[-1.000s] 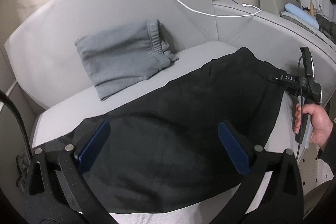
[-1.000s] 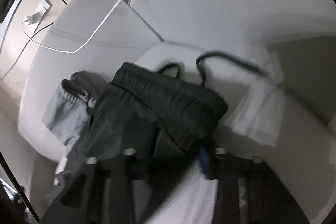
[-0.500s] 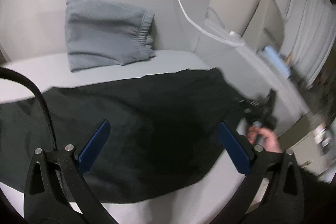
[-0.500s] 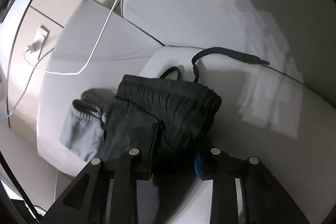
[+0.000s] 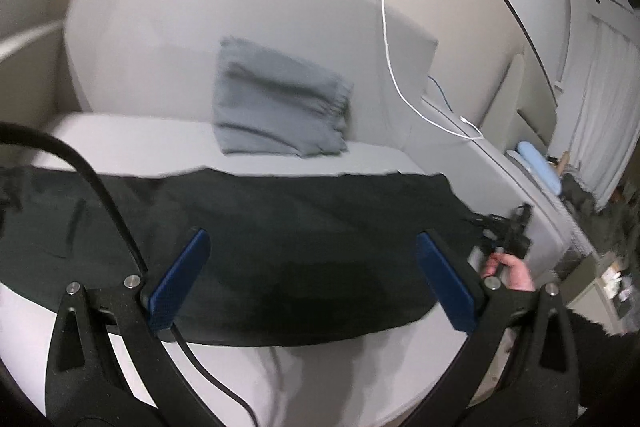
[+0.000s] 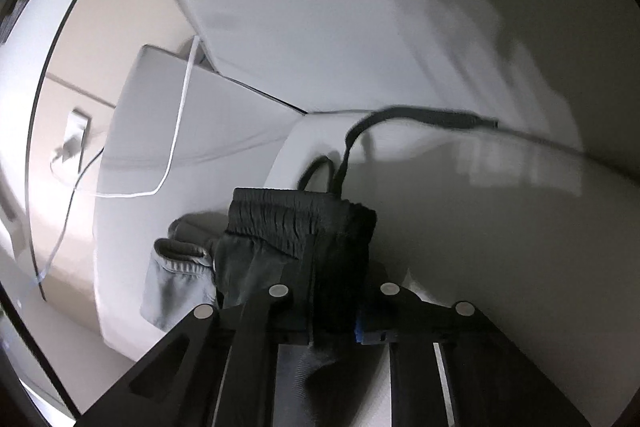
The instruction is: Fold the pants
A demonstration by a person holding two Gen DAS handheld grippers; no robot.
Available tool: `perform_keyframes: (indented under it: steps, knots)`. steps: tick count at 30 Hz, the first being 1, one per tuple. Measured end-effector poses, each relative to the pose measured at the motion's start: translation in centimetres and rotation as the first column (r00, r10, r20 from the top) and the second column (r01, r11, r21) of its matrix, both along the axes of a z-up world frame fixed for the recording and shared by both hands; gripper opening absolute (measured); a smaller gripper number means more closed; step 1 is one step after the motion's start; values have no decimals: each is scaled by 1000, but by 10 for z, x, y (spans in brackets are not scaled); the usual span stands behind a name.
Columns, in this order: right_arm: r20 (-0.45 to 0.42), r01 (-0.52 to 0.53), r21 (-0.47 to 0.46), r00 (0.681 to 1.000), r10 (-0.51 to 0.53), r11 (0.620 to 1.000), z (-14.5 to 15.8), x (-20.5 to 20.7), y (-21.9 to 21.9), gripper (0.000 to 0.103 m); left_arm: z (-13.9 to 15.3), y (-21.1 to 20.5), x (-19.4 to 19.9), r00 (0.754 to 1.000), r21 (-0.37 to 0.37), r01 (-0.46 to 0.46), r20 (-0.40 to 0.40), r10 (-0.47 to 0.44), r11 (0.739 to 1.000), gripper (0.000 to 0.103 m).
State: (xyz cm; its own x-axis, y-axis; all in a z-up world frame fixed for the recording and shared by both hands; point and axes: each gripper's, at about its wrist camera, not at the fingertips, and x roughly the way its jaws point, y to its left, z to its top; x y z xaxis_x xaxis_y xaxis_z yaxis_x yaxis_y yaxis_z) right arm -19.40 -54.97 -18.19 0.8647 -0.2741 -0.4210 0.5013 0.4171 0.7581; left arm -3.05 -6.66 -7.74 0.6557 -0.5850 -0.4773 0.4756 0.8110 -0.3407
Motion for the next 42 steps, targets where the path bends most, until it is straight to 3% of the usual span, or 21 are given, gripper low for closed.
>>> perform_keyframes:
  steps: [3,8,13,23,32,42]
  knots:
    - [9,-14,-106,1000,15,994,25,-2,16,11,-4,22,2,999,-38,-50,13,51,998,102]
    - [2,-47,-257,999,49,965,67,-3,44,11,-17,58,17,992,-134,-123,-52,117,983,102]
    - [-3,-98,-354,995,104,930,105,15,73,11,-29,79,27,985,-201,-147,-116,125,968,102]
    - [-33,-275,-547,951,308,791,182,68,177,11,-41,130,34,958,-271,-275,-160,239,922,102]
    - [-63,-368,-586,909,412,722,206,122,254,11,-41,174,31,936,-355,-349,-177,304,867,102]
    - [-134,-490,-601,841,525,632,187,195,345,11,-41,193,30,922,-386,-387,-193,336,838,102]
